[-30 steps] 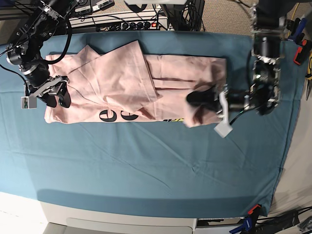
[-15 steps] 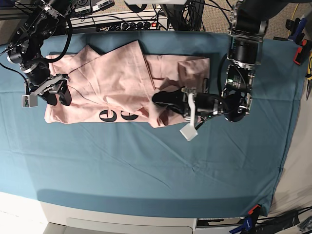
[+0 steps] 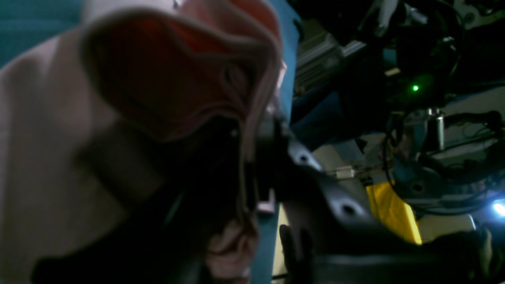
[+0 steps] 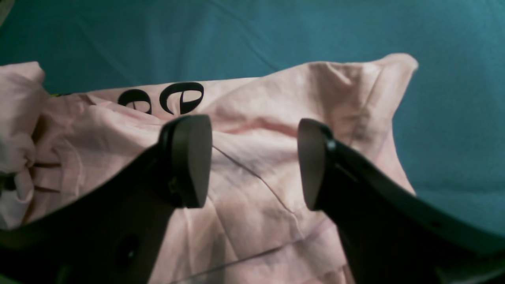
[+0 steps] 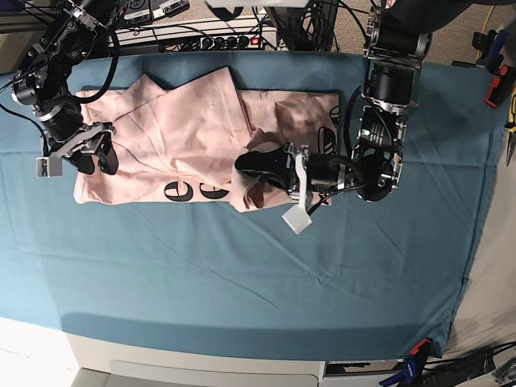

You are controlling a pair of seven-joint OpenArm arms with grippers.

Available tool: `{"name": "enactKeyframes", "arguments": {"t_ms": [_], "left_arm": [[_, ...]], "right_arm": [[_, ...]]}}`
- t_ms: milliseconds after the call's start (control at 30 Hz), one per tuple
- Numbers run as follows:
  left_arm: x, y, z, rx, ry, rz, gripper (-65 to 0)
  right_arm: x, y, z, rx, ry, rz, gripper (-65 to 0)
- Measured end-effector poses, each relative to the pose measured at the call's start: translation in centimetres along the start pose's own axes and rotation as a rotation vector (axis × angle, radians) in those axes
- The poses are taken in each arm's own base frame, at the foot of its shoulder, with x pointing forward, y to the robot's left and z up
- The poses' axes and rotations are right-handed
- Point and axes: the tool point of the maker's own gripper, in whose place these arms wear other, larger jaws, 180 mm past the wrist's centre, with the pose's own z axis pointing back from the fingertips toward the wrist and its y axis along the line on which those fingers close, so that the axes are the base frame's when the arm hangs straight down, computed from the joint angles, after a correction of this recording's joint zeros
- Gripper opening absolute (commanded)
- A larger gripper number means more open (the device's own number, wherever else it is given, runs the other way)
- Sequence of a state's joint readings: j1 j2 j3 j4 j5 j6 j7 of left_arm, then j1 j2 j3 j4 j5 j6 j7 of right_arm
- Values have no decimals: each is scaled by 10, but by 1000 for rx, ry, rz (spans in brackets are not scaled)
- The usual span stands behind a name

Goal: Fold the T-shirt properly
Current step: 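Fold the grasped side over the shirt body toward the right gripper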

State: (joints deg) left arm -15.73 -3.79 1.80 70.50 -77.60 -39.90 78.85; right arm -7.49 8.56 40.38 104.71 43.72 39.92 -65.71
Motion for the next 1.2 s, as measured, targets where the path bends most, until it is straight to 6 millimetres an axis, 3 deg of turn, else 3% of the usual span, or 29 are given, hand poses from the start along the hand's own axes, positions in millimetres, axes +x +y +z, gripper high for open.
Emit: {"name": "enactKeyframes", "arguments": {"t_ms": [300, 767, 1000, 1200], "left_arm": [[-9, -3, -7, -19, -3, 26, -650], [-4, -4, -21, -8, -22, 19, -650], [-18, -7, -33, -26, 36, 32, -650], [-18, -3, -36, -1, 32, 20, -650]], "right_arm": [[0, 0, 0, 0, 0, -1, -304], [0, 0, 0, 0, -3, -1, -304], [1, 0, 0, 0, -4, -1, -304], [1, 0, 0, 0, -4, 0, -304]]}}
